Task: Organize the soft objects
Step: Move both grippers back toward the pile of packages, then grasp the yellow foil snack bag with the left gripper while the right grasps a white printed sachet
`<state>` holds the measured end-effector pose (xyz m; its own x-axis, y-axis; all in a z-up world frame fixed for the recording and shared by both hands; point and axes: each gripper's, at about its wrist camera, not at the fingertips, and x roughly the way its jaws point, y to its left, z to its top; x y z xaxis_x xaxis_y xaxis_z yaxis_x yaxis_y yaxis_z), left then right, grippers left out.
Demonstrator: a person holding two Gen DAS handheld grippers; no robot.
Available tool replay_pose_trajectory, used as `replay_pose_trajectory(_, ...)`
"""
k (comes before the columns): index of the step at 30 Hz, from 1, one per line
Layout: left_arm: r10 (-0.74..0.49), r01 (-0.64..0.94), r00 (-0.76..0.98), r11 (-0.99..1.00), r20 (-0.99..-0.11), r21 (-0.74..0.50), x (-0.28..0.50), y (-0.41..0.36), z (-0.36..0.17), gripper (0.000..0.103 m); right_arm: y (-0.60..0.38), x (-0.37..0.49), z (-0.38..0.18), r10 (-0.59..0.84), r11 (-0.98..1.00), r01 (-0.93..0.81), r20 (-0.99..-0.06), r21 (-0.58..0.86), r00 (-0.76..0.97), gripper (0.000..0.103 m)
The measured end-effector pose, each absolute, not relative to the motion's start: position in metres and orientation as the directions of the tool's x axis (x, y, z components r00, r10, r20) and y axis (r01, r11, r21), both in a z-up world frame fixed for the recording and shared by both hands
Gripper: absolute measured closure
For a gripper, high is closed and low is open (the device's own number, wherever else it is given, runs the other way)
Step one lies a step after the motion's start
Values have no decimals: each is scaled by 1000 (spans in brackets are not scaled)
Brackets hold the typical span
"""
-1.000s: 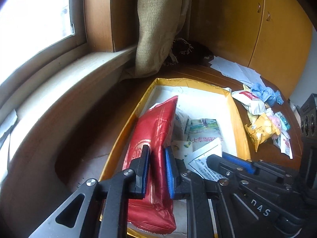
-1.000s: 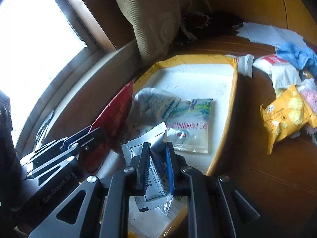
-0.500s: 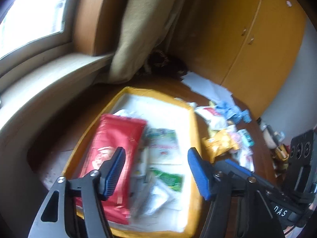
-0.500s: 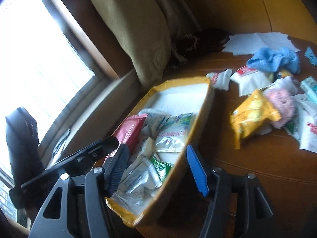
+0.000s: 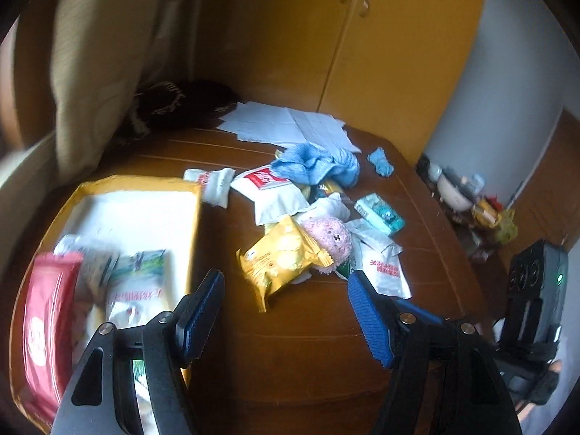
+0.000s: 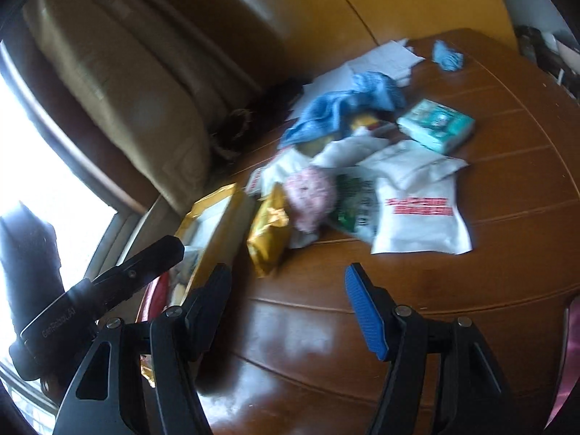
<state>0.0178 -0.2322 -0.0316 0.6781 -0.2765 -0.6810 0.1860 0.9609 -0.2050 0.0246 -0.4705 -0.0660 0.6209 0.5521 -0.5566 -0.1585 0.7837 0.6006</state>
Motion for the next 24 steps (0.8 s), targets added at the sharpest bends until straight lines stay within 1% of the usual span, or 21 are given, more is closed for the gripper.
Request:
replay_pose_trajectory(3, -221, 231, 668, 969, -710, -85, 31, -252, -40, 30, -488, 30, -71, 505, 798, -91, -579, 596, 640, 38)
replay_pose_trajectory(5, -199, 259, 669, 966, -716, -25, 38, -261, -47, 30, -495, 31, -71, 472, 814, -67, -590, 577, 655, 38)
replay_pose_trajectory(8, -142, 261, 663, 964, -735, 49, 48, -275, -60, 29, -505, 34, -73, 437, 824, -27, -606, 565, 664, 38)
replay_pose_trajectory(13, -87, 250, 649, 963, -756, 103, 66, -287, -75, 30, -514, 43, -80, 444, 807, 8, -616, 591, 651, 38)
replay_pose_trajectory(15, -74, 241, 650, 964, -757, 112, 70, -289, -78, 37, -516, 45, -83, 448, 802, 14, -617, 598, 647, 38)
replay_pose_trajectory(16, -72, 237, 649, 965, -757, 111, 71, -289, -79, 47, -516, 46, -84, 451, 800, 15, -617, 599, 645, 38)
replay_pose_trajectory(17, -74, 238, 646, 965, -760, 109, 72, -289, -80, 52, -516, 46, -85, 452, 799, 15, -617, 601, 644, 38)
replay_pose_trajectory(18, -70, 235, 654, 965, -753, 115, 70, -290, -79, 53, -516, 47, -86, 453, 799, 15, -618, 601, 642, 38)
replay_pose_trajectory(19, -64, 227, 664, 966, -745, 120, 69, -288, -79, 61, -516, 48, -87, 455, 799, 16, -620, 602, 639, 38)
replay_pose_trajectory(20, -51, 214, 669, 969, -741, 127, 67, -286, -78, 66, -515, 48, -88, 457, 797, 19, -623, 604, 635, 38)
replay_pose_trajectory(21, -50, 206, 669, 971, -742, 120, 66, -284, -77, 68, -515, 49, -90, 460, 795, 22, -627, 606, 629, 38)
replay_pose_trajectory(23, -76, 192, 666, 979, -742, 72, 62, -276, -72, 83, -516, 50, -90, 465, 791, 27, -629, 612, 623, 38)
replay_pose_trajectory(24, -81, 181, 668, 982, -740, 56, 60, -272, -70, 86, -517, 51, -89, 462, 790, 30, -628, 612, 627, 38)
